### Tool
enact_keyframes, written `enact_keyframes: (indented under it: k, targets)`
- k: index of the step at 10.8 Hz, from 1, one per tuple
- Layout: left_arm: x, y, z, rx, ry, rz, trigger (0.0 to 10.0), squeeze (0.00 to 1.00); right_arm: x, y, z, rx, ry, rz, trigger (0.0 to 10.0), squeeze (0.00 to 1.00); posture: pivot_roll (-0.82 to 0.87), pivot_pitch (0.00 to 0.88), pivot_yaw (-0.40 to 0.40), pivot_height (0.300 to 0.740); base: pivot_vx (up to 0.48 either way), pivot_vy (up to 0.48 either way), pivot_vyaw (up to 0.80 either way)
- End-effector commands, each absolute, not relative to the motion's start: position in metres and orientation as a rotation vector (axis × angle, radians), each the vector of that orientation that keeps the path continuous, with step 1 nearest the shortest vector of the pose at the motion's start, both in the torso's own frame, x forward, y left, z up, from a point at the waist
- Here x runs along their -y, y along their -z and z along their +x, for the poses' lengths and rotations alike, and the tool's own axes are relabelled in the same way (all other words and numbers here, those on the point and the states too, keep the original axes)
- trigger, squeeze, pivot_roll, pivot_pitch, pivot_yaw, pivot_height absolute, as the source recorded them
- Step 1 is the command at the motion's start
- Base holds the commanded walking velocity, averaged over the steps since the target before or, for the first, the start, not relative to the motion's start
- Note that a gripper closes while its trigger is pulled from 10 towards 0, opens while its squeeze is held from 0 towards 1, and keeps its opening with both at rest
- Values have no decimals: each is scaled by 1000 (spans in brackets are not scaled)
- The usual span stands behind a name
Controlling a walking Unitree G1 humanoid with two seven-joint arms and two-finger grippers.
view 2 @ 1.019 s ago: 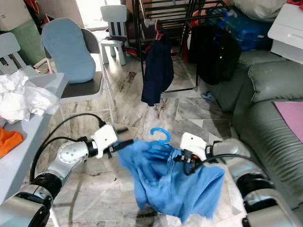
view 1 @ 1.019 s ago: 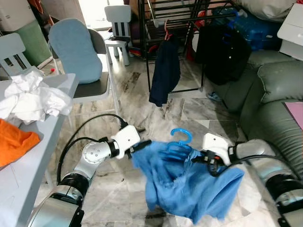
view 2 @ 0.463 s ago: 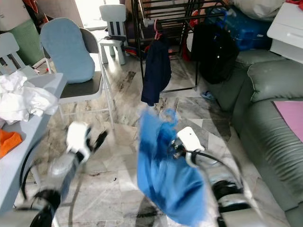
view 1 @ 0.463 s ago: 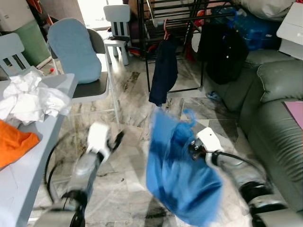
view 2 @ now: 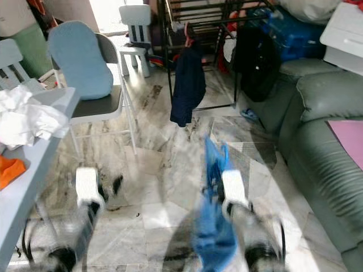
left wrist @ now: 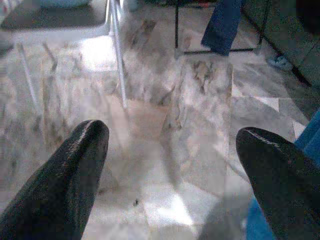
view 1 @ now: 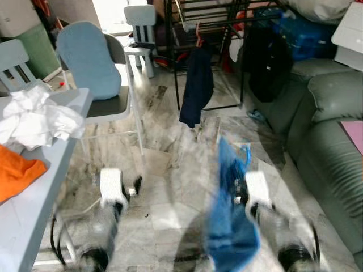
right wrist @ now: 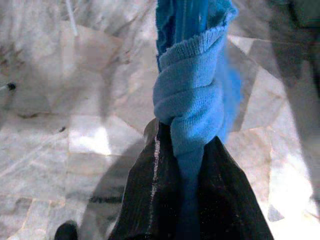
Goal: Hang hanger
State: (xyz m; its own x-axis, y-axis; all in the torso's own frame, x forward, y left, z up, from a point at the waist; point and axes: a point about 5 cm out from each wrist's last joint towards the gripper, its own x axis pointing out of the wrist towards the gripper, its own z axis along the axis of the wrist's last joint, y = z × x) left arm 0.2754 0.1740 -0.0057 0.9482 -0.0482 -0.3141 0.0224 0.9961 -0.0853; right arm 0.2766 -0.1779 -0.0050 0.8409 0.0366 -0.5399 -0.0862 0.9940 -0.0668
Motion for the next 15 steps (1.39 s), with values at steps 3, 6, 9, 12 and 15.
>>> enact_keyframes:
  k: [3,6,9,12,15]
  targets:
    - [-168,0,281,-294,36,-111,10000,0,186,-21,285,-445,40,-139,0,0,-255,0,84,740,0,0,0]
    - [-167,-21,293,-177,36,-189,10000,0,206,-41,282,-371,156,-165,0,0,-276,0,109,740,90,0,0]
    - [-167,-24,289,-150,6,-238,10000,0,204,-43,275,-362,163,-154,0,0,-303,0,112,740,330,0,0]
    - [-167,-24,289,-150,6,-238,10000,0,204,-43,275,-362,163,-154,0,0,-303,0,112,740,356,0,0]
    - [-167,-24,289,-150,6,-238,10000,0,204,-43,275,-362,163,-154,0,0,-303,0,112,740,356,0,0]
